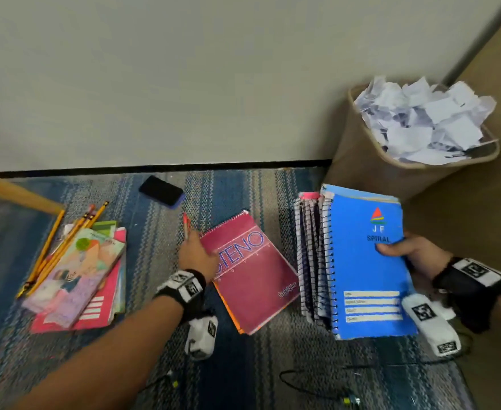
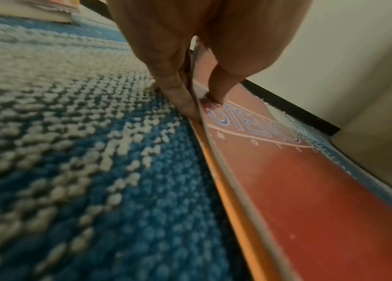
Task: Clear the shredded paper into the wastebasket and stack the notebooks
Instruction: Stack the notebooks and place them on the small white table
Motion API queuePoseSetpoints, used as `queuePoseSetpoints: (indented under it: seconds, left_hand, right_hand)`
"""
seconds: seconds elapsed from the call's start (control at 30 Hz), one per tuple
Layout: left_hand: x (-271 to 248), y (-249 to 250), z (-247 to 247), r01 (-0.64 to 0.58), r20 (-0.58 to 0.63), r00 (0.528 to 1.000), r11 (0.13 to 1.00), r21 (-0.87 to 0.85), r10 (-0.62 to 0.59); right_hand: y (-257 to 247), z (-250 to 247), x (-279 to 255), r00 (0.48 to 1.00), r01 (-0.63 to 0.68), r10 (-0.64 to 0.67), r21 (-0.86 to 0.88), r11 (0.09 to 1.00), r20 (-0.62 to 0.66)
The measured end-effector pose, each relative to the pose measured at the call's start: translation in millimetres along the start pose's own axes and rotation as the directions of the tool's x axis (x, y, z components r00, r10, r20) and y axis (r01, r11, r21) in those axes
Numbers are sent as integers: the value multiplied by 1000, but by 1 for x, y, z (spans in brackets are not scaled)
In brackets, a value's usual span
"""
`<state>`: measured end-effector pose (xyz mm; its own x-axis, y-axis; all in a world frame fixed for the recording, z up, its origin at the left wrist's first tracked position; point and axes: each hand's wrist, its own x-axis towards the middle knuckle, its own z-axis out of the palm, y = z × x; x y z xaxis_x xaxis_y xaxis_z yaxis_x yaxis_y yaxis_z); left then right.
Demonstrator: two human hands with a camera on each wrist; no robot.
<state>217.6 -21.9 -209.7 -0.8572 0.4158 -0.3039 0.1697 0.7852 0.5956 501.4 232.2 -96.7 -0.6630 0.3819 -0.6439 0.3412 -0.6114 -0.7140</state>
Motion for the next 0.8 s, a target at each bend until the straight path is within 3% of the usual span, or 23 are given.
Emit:
queuePoseSetpoints:
  seconds: [0.1,0.23,0.33,0.43,0.53,0.63,0.67,0.73,0.8]
  left_hand:
    - [-8,2,1,-63,11,998,997,48,63]
    - [-5,-2,-12,-18,25,1000,996,89,16]
    - [-2,-10,-22,60,9,998,998,28,-61]
    - [10,-29,-14,264,59,964,947,-184,-258]
    - [-3,-25,-18,441,171,897,840,-315,-407]
    - [-16,-7,-17,450,256,892,775,-444,-371]
    - [-18,-5,-11,455,310,890,707,-542,-335]
    - [-16,-13,4,472,334,881,605,-641,-334]
    - [-20,-15,8,520,427,854,525,-674,-297]
  right_hand:
    - [-14,45,2,982,25,-29,23,999,185]
    - [-11,88,44,951,49,2,-157,986,310]
    - [8,124,74,958,1,89,-315,949,271]
    - [49,146,103,982,46,51,-493,869,182]
    - [76,146,111,995,100,-72,-702,705,70]
    - [79,147,103,995,9,-101,-946,323,-25]
    - [82,148,102,992,-32,-106,-952,303,-67]
    - [91,149,107,992,-37,-97,-932,360,-77]
    - [102,144,112,991,-8,-106,-805,593,-87]
